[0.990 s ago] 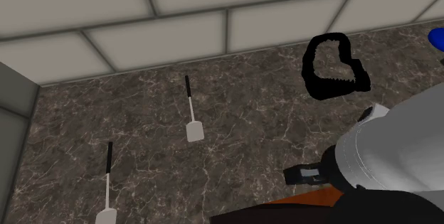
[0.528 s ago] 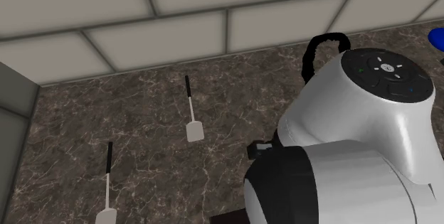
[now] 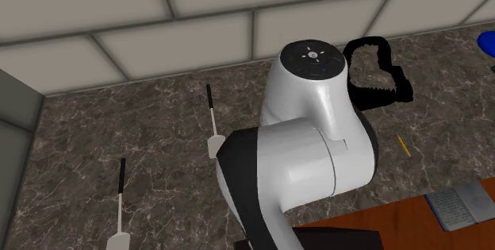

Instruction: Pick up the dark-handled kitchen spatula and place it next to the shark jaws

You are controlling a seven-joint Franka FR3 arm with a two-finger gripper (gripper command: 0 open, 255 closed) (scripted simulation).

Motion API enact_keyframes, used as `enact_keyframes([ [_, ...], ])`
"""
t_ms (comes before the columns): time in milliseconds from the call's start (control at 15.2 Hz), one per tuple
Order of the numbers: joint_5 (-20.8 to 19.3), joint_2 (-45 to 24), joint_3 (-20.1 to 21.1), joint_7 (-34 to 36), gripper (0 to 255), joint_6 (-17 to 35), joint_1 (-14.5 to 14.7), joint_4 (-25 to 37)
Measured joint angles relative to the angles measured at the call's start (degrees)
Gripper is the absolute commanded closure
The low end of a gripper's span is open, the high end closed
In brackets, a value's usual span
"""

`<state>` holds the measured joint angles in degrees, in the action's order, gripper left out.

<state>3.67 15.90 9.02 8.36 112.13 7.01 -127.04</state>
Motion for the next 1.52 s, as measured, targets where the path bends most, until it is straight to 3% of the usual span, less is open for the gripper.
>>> enact_keyframes([
  [594,-4.1,-17.9,4.2,6.5,0,7.6,2.3,11.4],
  [1320,-11.9,-41.1,5.4,13.8,0,7.9,8.4,34.8],
  [1518,-12.6,-43.6,5.2,14.2,0,8.9,9.0,36.3],
])
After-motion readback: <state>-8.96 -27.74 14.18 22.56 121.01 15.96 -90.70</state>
